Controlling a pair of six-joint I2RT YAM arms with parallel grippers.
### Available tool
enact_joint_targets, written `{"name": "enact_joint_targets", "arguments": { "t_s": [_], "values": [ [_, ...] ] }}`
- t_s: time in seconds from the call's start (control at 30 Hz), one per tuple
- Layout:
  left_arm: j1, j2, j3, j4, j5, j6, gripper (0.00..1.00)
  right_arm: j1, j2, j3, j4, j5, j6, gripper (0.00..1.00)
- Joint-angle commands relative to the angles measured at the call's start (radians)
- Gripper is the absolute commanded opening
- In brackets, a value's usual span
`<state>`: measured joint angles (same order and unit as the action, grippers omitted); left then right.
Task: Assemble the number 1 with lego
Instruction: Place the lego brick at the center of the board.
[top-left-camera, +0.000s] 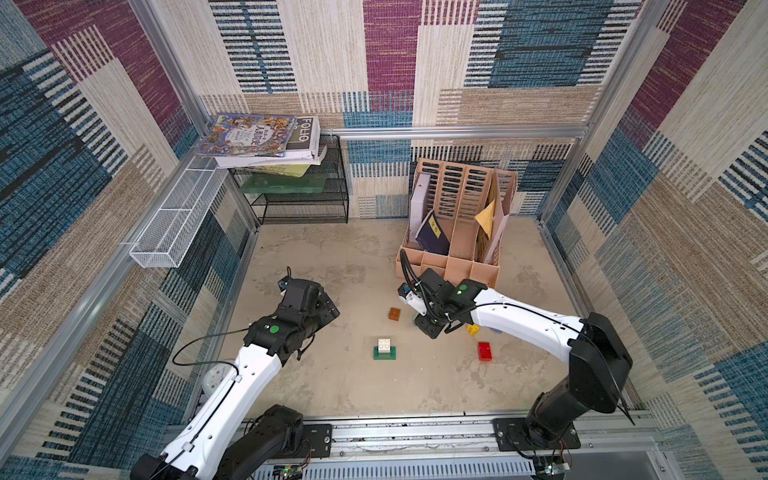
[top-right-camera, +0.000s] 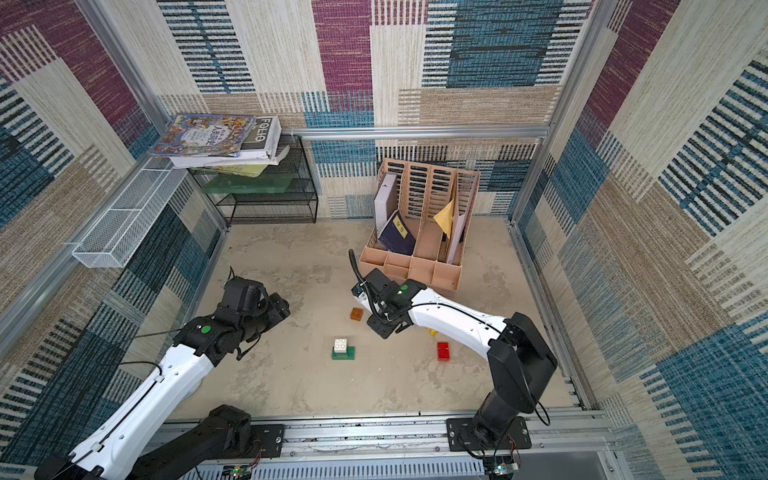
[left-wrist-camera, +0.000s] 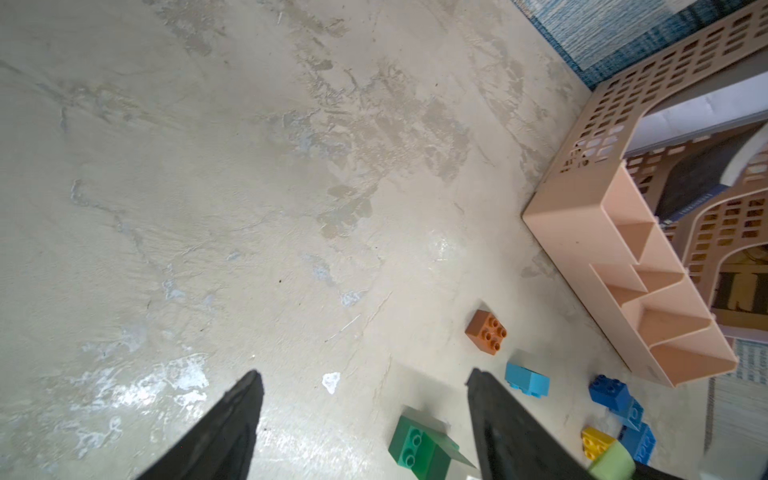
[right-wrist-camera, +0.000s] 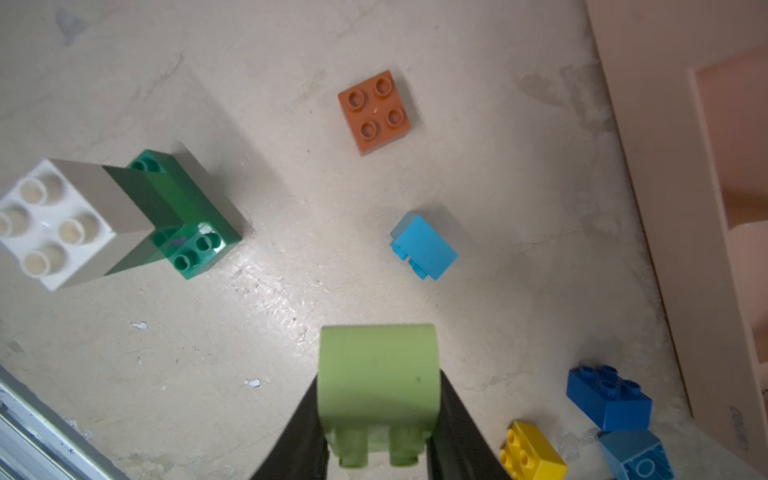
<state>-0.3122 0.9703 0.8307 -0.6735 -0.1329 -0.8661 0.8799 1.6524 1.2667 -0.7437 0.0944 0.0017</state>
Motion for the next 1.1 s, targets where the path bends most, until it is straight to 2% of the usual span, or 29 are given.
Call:
{"name": "enact_joint_targets", "arguments": {
  "t_s": [0.0, 0.1, 0.2, 0.33, 0.43, 0.63, 0.83, 0.97, 1.07],
  "values": [
    [0.028, 0.01, -0.028, 0.027, 0.05, -0.023, 0.81, 0.05, 0.038, 0.074, -0.075, 0.031, -0.059, 0.28],
    [0.074, 0.024, -0.059, 0.026, 0.129, -0.049, 0.81, 0.077, 0.091, 0.146, -0.132, 0.017, -0.126, 0.28],
    [0.1, 0.019, -0.092, 0.035, 0.173, -0.062, 0.81, 0.077, 0.139, 0.194, -0.207, 0.049, -0.111, 0.28],
    [0.126, 0.006, -0.147, 0.07, 0.213, -0.088, 0.81, 0.088, 0.152, 0.241, -0.226, 0.03, -0.12, 0.28],
    [0.139, 0.013, -0.166, 0.084, 0.235, -0.089, 0.8, 0.088, 0.176, 0.288, -0.257, 0.035, -0.077, 0.29],
    [0.148, 0.037, -0.17, 0.086, 0.254, -0.062, 0.8, 0.053, 0.212, 0.163, -0.275, 0.018, 0.088, 0.28],
    [0.153, 0.06, -0.17, 0.103, 0.268, -0.053, 0.8, 0.024, 0.214, 0.039, -0.212, -0.026, 0.175, 0.3],
    [0.154, 0.08, -0.167, 0.112, 0.279, -0.051, 0.8, 0.014, 0.218, 0.01, -0.174, -0.036, 0.196, 0.38],
    [0.157, 0.092, -0.164, 0.117, 0.285, -0.044, 0.8, 0.006, 0.218, -0.005, -0.146, -0.04, 0.204, 0.48]
  ]
}}
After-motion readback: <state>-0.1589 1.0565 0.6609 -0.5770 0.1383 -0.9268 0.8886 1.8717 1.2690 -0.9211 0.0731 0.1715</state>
